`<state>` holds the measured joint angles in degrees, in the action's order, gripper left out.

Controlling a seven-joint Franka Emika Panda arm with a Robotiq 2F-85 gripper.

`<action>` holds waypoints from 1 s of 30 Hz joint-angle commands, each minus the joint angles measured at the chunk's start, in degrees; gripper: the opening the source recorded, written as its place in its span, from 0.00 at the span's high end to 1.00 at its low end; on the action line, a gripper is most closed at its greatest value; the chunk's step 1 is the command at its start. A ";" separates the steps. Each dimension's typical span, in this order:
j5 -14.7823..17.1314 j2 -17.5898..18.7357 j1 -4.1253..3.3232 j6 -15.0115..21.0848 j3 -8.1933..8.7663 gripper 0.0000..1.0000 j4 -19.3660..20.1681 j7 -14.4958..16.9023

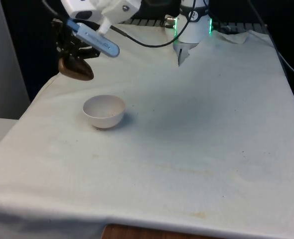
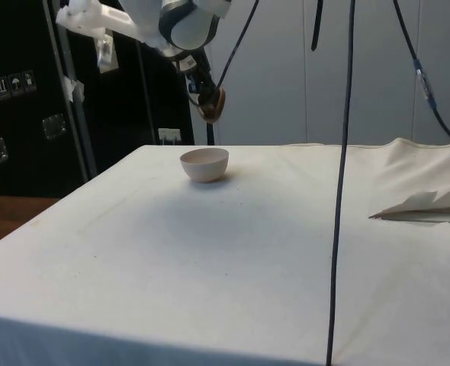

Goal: Pour the coffee beans from the cup into the bowl.

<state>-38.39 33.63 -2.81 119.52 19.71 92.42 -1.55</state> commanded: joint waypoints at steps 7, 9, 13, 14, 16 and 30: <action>-1.03 0.06 -0.92 -2.06 -0.92 1.00 -0.06 -2.69; -1.03 0.11 -1.15 -2.81 -1.43 1.00 -0.11 -3.61; -1.26 0.34 -1.38 -3.44 -1.89 1.00 -0.29 -4.58; -1.49 0.46 -1.38 -3.67 -2.01 1.00 -0.34 -4.98; -1.95 0.69 -1.43 -4.01 -2.23 1.00 -0.52 -5.79; -4.87 2.64 -1.49 -6.02 -3.32 1.00 -2.06 -10.49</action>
<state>-43.26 36.27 -4.30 113.50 16.39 90.36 -12.03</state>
